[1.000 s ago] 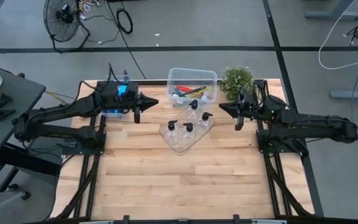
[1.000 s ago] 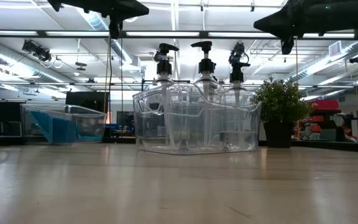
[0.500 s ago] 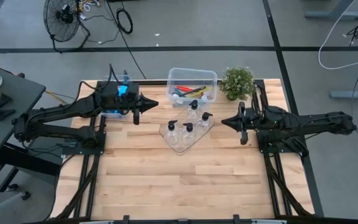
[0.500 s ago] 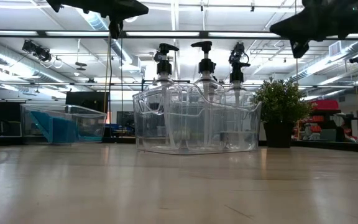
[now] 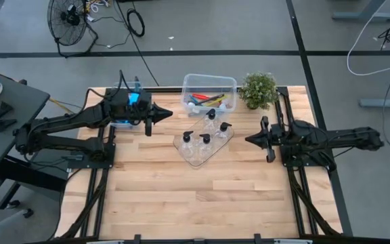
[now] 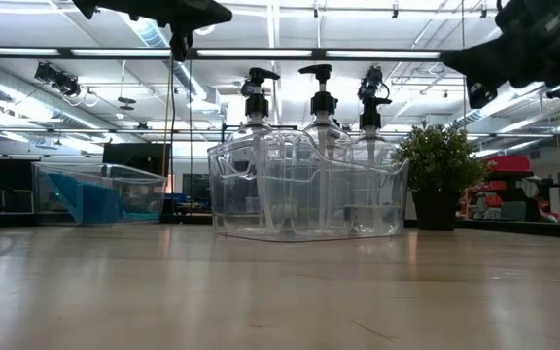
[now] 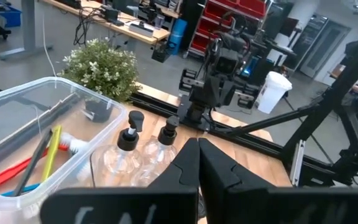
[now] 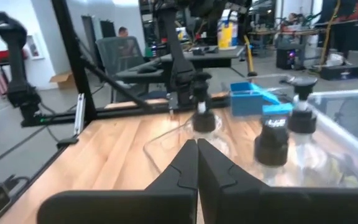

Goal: Pick & Place Kitchen Sink Supplies
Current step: Return to Home Position

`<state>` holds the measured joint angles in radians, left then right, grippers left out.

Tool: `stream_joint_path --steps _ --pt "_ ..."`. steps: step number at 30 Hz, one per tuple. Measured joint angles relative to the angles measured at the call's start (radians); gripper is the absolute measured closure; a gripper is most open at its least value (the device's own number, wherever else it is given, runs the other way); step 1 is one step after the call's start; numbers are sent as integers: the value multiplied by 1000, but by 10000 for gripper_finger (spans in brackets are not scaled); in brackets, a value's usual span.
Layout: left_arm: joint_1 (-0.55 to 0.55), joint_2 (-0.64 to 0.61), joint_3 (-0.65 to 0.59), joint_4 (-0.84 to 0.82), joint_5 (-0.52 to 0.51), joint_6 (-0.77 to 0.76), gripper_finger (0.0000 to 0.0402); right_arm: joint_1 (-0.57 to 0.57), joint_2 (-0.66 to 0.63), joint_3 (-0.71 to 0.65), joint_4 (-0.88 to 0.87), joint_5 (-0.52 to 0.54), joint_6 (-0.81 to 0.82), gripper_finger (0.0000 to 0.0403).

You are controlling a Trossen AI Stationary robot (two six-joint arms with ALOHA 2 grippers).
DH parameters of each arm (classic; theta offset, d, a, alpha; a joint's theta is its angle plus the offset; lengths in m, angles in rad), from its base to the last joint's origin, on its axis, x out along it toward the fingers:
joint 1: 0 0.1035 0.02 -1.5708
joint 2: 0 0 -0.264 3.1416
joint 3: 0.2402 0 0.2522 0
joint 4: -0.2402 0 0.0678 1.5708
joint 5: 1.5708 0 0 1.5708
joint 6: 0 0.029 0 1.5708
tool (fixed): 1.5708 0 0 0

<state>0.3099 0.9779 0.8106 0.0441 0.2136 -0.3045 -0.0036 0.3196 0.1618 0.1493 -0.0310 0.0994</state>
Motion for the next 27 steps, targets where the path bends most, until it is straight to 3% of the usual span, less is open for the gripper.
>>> stream_joint_path --steps 17,27 --pt "0 -13 0 -2 38 -138 400 -1 -76 -106 20 -82 -59 403" --pt "-5 -26 0 -1 18 -159 400 -2 -77 -148 41 -64 -80 403"
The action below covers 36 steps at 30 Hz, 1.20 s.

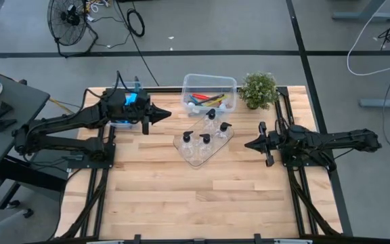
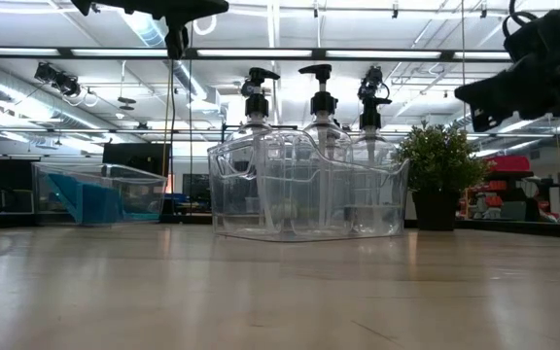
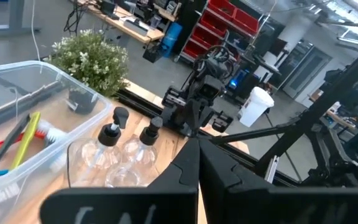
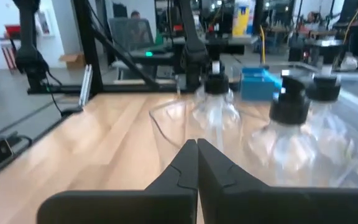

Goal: Pick & Place Kitchen Sink Supplies
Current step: Return to Home Position

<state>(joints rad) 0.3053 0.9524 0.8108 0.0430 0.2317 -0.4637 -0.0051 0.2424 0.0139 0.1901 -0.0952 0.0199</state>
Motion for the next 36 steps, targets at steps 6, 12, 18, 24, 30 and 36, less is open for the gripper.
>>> stream_joint_path --steps 6,12,18,24,30,36 --pt "-1 -6 0 -1 -3 0 400 0 0 0 -90 33 -2 403" --pt "-2 -11 0 -4 -3 2 400 0 2 2 -190 64 29 402" --pt "-1 -12 0 2 34 40 400 0 4 2 -165 56 173 400" --pt "-2 -13 0 19 62 104 400 0 6 2 -167 53 226 399" --pt "-2 -13 0 62 60 179 399 0 6 2 -167 53 226 399" --pt "1 -13 0 71 39 206 399 14 -29 2 -172 52 226 399"
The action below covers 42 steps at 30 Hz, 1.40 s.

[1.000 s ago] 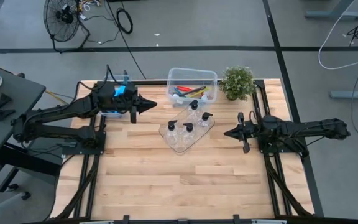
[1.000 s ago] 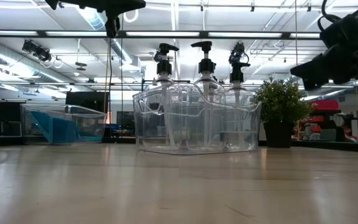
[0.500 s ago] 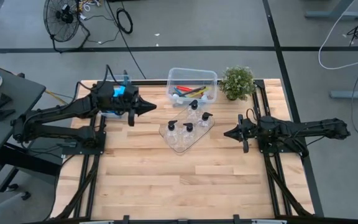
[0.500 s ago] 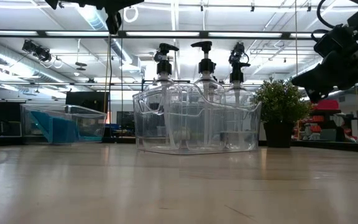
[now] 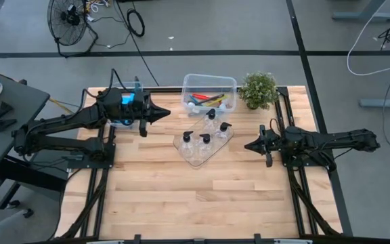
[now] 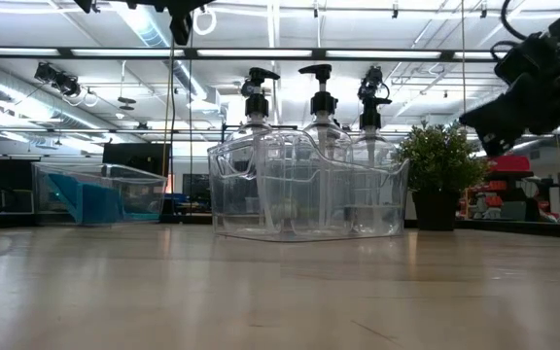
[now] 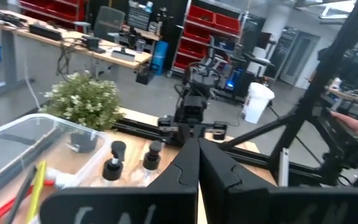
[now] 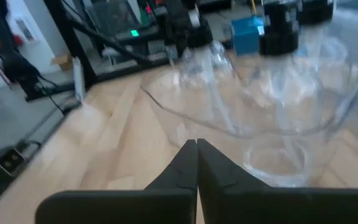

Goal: Pick & Place Kitchen Sink Supplies
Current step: Return to Home Position

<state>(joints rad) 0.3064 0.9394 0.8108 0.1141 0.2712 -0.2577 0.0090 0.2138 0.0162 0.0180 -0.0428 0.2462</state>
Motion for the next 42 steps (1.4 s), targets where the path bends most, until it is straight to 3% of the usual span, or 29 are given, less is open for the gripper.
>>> stream_joint_path --steps 19,42 --pt "-1 0 0 7 -39 14 399 1 -203 0 5 1 0 399" --pt "-1 0 0 6 -13 45 399 1 -214 0 4 1 0 399"
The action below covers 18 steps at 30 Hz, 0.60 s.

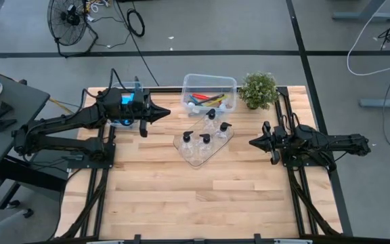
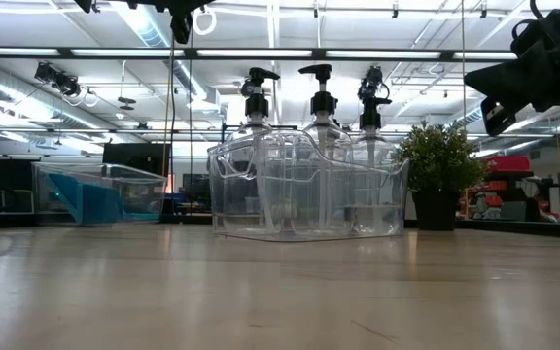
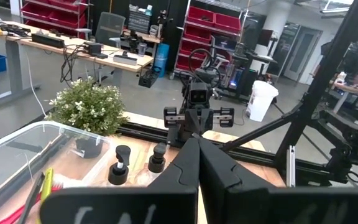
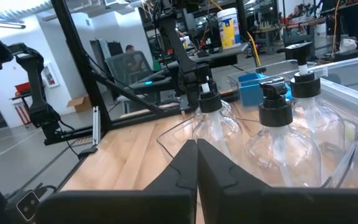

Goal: Pick & Place Kitchen Sink Supplies
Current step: Return to Home Position

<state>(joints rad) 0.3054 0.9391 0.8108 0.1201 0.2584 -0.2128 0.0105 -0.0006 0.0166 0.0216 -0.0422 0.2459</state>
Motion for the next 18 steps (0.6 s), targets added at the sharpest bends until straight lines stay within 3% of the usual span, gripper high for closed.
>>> stream_joint_path --steps 18 --pt "-130 3 0 -69 -80 206 400 0 0 0 0 0 0 399"
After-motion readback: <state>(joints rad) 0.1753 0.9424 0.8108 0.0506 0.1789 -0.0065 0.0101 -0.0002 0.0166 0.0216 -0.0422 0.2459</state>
